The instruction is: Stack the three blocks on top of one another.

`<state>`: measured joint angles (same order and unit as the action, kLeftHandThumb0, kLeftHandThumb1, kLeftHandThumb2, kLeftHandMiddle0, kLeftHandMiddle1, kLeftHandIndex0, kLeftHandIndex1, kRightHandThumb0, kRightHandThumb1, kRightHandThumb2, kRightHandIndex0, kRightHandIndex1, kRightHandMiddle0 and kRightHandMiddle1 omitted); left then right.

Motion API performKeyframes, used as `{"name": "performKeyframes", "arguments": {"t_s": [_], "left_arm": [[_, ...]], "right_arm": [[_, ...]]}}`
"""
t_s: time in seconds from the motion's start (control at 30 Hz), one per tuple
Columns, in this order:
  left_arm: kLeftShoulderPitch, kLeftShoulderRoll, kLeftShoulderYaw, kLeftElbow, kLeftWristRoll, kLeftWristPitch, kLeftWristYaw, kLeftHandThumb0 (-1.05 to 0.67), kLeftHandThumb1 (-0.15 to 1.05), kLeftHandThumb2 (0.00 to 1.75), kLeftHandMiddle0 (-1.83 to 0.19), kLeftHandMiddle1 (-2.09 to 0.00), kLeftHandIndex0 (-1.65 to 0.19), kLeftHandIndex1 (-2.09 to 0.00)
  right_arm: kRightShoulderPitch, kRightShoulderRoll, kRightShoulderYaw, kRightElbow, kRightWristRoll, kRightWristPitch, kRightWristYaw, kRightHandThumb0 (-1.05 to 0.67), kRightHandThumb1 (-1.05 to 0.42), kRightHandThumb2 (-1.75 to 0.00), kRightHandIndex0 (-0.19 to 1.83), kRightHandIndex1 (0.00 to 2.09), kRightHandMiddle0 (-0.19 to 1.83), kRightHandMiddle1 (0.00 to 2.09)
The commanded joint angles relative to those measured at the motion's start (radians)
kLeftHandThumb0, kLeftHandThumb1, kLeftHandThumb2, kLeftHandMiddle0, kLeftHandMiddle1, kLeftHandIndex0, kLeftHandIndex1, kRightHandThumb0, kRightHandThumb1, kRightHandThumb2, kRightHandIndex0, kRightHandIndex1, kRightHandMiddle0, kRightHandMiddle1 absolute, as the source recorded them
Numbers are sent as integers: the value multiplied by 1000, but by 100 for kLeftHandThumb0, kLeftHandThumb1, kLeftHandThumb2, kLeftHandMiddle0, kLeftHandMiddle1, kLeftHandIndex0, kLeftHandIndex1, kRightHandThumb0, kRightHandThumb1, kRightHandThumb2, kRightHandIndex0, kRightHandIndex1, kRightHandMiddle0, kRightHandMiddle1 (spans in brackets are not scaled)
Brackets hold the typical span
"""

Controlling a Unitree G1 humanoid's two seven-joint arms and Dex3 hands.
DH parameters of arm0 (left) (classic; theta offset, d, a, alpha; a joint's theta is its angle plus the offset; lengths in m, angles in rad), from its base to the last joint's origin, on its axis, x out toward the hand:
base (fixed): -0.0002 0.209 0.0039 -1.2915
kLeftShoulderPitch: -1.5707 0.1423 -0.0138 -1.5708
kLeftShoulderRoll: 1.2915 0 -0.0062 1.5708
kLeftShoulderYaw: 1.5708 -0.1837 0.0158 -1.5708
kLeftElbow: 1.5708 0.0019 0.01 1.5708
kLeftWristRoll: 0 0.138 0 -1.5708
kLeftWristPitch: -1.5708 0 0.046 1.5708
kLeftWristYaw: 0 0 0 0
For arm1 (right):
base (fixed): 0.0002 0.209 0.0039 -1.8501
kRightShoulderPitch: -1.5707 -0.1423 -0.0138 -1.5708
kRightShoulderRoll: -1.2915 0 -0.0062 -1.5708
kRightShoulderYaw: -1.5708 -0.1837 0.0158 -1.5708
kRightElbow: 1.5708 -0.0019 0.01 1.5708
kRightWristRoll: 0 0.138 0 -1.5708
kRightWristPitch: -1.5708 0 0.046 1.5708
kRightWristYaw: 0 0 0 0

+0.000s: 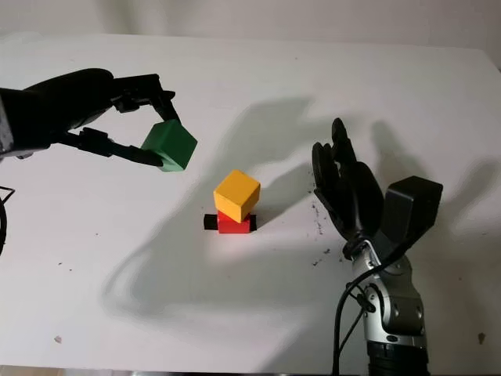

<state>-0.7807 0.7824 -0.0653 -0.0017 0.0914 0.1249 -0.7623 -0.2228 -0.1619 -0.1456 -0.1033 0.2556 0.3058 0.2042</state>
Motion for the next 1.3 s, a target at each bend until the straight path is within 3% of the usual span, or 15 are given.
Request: {"name": "performKeyframes", "arguments": {"t_s": [0.0,0.37,0.5,0.83,1.27], "left_arm": [[-76,7,-17,-45,9,25,-25,-39,103,6,-19,-6,-31,-152],[-271,-58,-136,2,71,5,-131,-44,102,5,-20,-6,-32,-156],[-303,-91,-163,9,85,-17,-150,-44,101,5,-22,-6,-37,-144],[-282,-145,-193,6,106,-75,-156,-45,103,5,-22,-6,-31,-163],[-241,-146,-195,-42,122,-71,-183,-42,104,5,-20,-5,-25,-155]], "right_arm": [[-7,2,1,4,1,-2,-4,-62,-105,-51,-19,0,-19,0],[-1,6,8,-3,1,-3,-13,-63,-105,-50,-19,0,-19,0],[1,7,14,-8,-7,-9,-18,-62,-105,-52,-19,0,-19,0],[13,21,14,-18,-7,-10,-28,-61,-105,-53,-19,0,-19,0],[20,26,14,-29,-1,1,-32,-61,-105,-52,-19,0,-19,0]]}}
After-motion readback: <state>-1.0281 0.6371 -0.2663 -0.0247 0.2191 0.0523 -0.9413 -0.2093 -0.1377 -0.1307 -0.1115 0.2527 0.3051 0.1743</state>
